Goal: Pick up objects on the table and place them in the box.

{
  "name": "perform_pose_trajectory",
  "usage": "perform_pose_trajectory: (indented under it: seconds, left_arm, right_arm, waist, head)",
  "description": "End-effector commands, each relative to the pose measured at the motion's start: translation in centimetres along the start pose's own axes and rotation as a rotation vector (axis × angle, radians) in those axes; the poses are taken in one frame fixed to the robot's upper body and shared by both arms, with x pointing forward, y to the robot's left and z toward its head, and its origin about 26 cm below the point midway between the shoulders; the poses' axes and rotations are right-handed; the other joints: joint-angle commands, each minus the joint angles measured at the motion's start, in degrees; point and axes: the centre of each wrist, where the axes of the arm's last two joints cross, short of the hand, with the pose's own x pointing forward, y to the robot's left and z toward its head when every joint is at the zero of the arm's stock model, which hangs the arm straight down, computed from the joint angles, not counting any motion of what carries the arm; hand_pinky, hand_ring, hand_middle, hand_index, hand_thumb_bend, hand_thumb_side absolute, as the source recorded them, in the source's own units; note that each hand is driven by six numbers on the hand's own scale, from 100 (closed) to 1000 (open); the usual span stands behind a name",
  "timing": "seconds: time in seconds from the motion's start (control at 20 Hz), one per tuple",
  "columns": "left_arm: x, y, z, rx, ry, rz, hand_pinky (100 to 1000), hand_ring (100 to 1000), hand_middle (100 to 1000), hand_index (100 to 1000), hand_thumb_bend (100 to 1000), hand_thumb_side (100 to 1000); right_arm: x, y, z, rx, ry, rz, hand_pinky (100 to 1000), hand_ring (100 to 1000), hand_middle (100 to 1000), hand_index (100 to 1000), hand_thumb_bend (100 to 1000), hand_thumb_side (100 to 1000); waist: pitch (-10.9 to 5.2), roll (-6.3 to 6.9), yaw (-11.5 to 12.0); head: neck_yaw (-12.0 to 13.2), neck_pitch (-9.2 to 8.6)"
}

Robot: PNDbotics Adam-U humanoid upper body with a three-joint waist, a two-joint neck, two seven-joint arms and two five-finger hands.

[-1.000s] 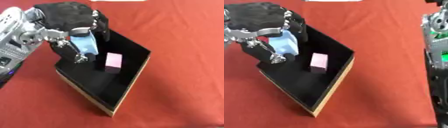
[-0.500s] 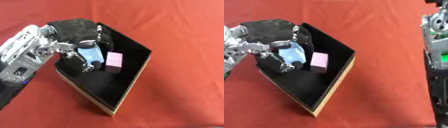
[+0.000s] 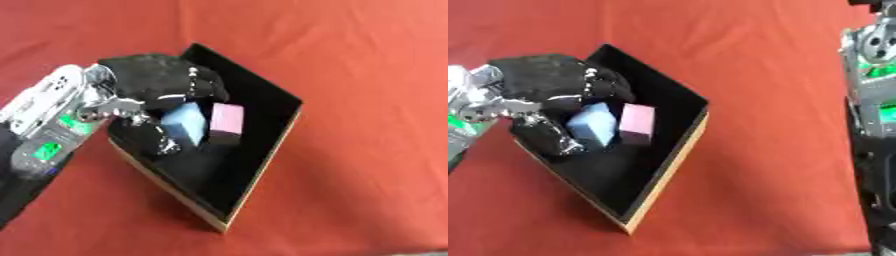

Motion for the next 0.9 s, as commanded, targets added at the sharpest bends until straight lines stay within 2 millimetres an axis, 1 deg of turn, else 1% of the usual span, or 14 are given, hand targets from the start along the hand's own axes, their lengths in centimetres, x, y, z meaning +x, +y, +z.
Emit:
perform_pose_trajectory:
  seconds: [0.05,0.15,0.25,0.3,0.35,0.45,0.5,0.55,0.75,0.85,0.9]
  left_arm:
    - [-0.2,0.8,0.5,-0.001,0.019,-0.059,814,936,927,976,610,348]
    - [-0.2,0.9,0.6,0.001,0.018,-0.083,821,944,936,984,621,390]
    - [-0.2,1.0,0.7,0.016,0.016,-0.095,812,939,932,983,610,401]
    - [-0.3,1.1,0.8,0.025,0.017,-0.098,808,936,930,981,605,390]
    - [-0.3,1.2,0.9,0.039,0.021,-0.098,795,926,920,975,594,354]
    - [-0.5,1.6,1.2,0.075,0.035,-0.097,774,909,902,965,571,311]
    - [-0.5,1.7,1.4,0.092,0.042,-0.096,774,909,902,965,571,311]
    - [-0.5,2.0,1.6,0.115,0.049,-0.092,741,884,877,952,519,292]
    - [-0.4,3.6,3.3,0.242,0.072,-0.080,701,848,851,921,429,233]
    - [-0.3,4.4,4.5,0.309,0.081,-0.076,693,841,846,914,384,252]
    - [-0.3,4.8,5.2,0.343,0.086,-0.073,688,834,841,909,356,242]
  right_arm:
    - [0.6,-0.5,-0.8,-0.014,-0.033,-0.001,809,672,588,799,100,680]
    - [0.6,-0.5,-0.8,-0.014,-0.033,-0.001,809,672,588,800,100,678]
    - [0.6,-0.5,-0.8,-0.013,-0.033,-0.001,809,672,588,799,100,677]
    - [0.6,-0.5,-0.7,-0.013,-0.033,-0.001,809,672,588,800,100,677]
    - [0.6,-0.5,-0.7,-0.012,-0.032,-0.001,809,672,588,799,100,677]
    - [0.6,-0.4,-0.7,-0.012,-0.032,-0.001,809,672,588,799,100,676]
    - [0.5,-0.4,-0.7,-0.012,-0.032,-0.001,809,672,588,799,100,676]
    - [0.5,-0.5,-0.7,-0.012,-0.031,0.000,809,673,589,799,100,676]
    - [0.5,-0.5,-0.6,-0.013,-0.031,0.005,809,674,590,799,100,676]
    - [0.5,-0.5,-0.6,-0.014,-0.034,0.008,809,674,592,799,100,677]
    - [0.5,-0.6,-0.6,-0.016,-0.035,0.010,809,675,592,799,100,677]
  waist:
    - [-1.06,-0.07,-0.06]
    - [-1.10,-0.08,-0.08]
    - [-1.20,-0.06,-0.08]
    - [-1.24,-0.05,-0.08]
    - [-1.31,-0.03,-0.07]
    - [-1.46,0.03,-0.04]
    - [-1.52,0.05,-0.03]
    - [-1.62,0.07,0.00]
    - [-1.97,0.21,0.22]
    - [-2.13,0.30,0.37]
    - [-2.19,0.34,0.45]
  head:
    - [-0.17,0.31]
    - [-0.16,0.31]
    - [-0.16,0.31]
    - [-0.18,0.31]
    - [-0.21,0.31]
    - [-0.28,0.31]
    - [-0.30,0.31]
    - [-0.37,0.31]
    - [-0.73,0.31]
    - [-0.91,0.31]
    - [-1.00,0.31]
